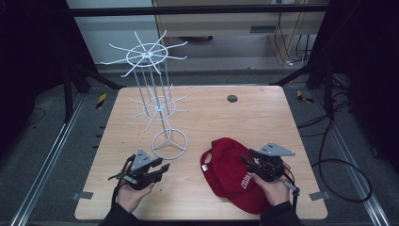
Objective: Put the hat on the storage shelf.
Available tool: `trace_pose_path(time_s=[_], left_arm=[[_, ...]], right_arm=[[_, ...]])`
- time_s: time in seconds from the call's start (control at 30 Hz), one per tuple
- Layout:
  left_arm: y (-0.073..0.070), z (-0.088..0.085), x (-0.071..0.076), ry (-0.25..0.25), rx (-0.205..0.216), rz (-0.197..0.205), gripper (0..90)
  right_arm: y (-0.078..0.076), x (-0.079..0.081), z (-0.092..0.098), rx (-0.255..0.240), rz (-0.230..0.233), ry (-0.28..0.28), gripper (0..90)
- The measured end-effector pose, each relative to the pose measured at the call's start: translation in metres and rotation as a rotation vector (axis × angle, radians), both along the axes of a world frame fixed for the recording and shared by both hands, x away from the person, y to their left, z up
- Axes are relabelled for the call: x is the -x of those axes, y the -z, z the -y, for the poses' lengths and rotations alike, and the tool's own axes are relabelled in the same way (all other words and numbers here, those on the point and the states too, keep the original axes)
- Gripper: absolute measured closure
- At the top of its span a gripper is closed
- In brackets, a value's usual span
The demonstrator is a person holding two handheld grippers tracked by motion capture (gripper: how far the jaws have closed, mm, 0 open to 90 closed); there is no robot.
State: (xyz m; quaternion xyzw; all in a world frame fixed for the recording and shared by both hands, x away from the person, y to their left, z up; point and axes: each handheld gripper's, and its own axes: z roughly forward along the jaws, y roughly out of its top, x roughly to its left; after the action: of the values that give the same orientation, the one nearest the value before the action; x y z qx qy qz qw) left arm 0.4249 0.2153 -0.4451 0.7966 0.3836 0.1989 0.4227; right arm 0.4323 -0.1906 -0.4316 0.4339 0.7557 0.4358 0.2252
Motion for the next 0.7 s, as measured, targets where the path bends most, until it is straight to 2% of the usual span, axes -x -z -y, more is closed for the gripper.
trace_pose_path(time_s=[0.03,0.17,0.27,0.3,0.37,0.57,0.7], left_arm=[[0.001,-0.012,0.002,-0.029,0.011,-0.005,59.6],[0.005,-0.035,0.004,-0.102,0.016,-0.011,56.0],[0.006,-0.042,0.004,-0.131,0.013,-0.002,53.3],[0.008,-0.049,0.004,-0.161,0.020,0.000,52.0],[0.010,-0.055,0.004,-0.190,0.030,0.004,50.4],[0.014,-0.067,0.005,-0.237,0.037,0.008,48.4],[0.015,-0.070,0.005,-0.247,0.039,0.009,47.7]], right_arm=[[-0.001,0.000,-0.004,-0.004,0.000,-0.007,56.0],[-0.008,-0.004,-0.021,-0.014,-0.002,-0.025,47.7],[-0.010,-0.005,-0.027,-0.017,-0.001,-0.031,45.6],[-0.013,-0.006,-0.035,-0.016,0.000,-0.034,42.6],[-0.016,-0.008,-0.042,-0.022,0.003,-0.046,39.6],[-0.016,-0.014,-0.065,0.000,-0.001,-0.061,32.8],[-0.013,-0.017,-0.075,0.026,0.001,-0.069,30.1]])
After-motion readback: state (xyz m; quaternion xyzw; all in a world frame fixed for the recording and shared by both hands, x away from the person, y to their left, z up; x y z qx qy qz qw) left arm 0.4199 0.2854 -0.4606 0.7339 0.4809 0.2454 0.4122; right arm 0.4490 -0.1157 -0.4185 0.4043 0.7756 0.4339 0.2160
